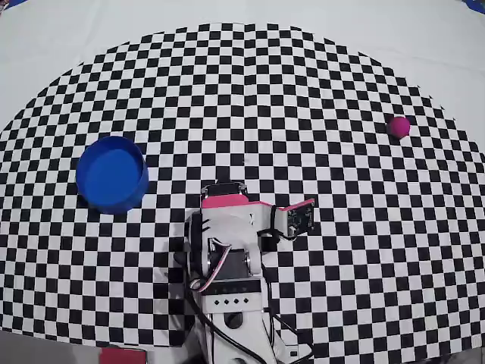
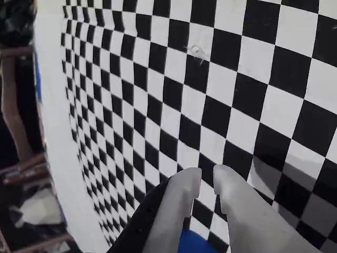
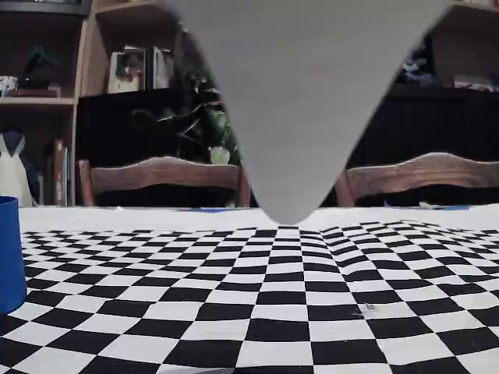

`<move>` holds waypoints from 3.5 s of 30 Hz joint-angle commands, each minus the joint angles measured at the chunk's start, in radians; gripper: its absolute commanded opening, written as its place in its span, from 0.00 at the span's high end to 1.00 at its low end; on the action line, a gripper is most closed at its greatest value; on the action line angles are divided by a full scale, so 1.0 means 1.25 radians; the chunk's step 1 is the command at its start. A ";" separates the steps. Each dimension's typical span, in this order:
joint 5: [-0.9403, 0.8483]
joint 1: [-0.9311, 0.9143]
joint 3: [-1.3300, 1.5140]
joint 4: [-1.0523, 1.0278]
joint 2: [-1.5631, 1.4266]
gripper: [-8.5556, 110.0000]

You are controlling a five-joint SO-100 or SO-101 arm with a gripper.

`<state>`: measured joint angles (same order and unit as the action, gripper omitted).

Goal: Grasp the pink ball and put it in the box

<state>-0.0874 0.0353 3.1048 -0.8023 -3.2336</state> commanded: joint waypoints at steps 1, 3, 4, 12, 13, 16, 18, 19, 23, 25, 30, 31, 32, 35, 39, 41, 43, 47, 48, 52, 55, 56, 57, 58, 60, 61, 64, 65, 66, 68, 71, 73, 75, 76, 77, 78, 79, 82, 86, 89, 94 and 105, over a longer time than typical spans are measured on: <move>-0.004 -0.004 0.006 -0.002 -0.015 0.93; -0.004 -0.004 0.006 -0.002 -0.015 0.93; -0.004 -0.004 0.006 -0.002 -0.015 0.93; -0.004 -0.004 0.006 -0.002 -0.015 0.93; -0.004 -0.004 0.006 -0.002 -0.015 0.93; -0.002 -0.004 0.006 -0.002 -0.015 0.93; -0.002 -0.004 0.006 -0.002 -0.015 0.93; -0.001 -0.004 0.006 -0.002 -0.015 0.93; -0.001 -0.004 0.006 -0.002 -0.015 0.93; -0.001 -0.004 0.006 -0.002 -0.015 0.93; -0.001 -0.004 0.006 -0.002 -0.015 0.93; -0.001 -0.004 0.006 -0.002 -0.015 0.93; -0.001 -0.004 0.006 -0.002 -0.015 0.93; 0.000 -0.005 0.006 -0.002 -0.015 0.93; 0.001 -0.005 0.006 -0.002 -0.015 0.92; 0.001 -0.005 0.006 -0.002 -0.015 0.93; 0.001 -0.005 0.006 -0.002 -0.015 0.93; 0.001 -0.005 0.006 -0.002 -0.015 0.93; 0.001 -0.005 0.006 -0.002 -0.015 0.93; 0.001 -0.006 0.006 -0.002 -0.015 0.93; 0.001 -0.006 0.006 0.002 -0.015 0.93; 0.001 -0.007 0.006 0.006 -0.015 0.93; 0.001 -0.007 0.006 0.009 -0.015 0.93; 0.001 -0.007 0.006 0.010 -0.015 0.92; 0.001 -0.007 0.006 0.010 -0.015 0.93; 0.001 -0.007 0.006 0.010 -0.013 0.93; 0.001 -0.007 0.006 0.010 -0.011 0.93; 0.001 -0.007 0.006 0.011 -0.010 0.93; 0.001 -0.007 0.006 0.016 -0.010 0.93; -0.001 -0.012 0.006 0.034 -0.006 0.93; -0.007 -0.020 0.006 0.080 0.002 0.92; -0.007 -0.027 0.002 0.133 0.018 0.92; -0.007 -0.031 -0.002 0.209 0.045 0.92; -0.007 -0.031 -0.004 0.242 0.055 0.89; -0.009 -0.031 -0.004 0.271 0.064 0.86; -0.021 -0.032 -0.004 0.296 0.071 0.84; -0.047 -0.029 -0.004 0.315 0.076 0.84; -0.130 -0.029 0.000 0.353 0.080 0.83; -0.271 -0.037 0.004 0.407 0.076 0.79; -0.420 -0.031 0.005 0.437 0.070 0.77; -0.697 -0.029 0.006 0.455 0.074 0.75; -1.158 -0.040 0.006 0.466 0.069 0.75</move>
<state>-1.4665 -0.0107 3.1048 -0.2408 -3.1416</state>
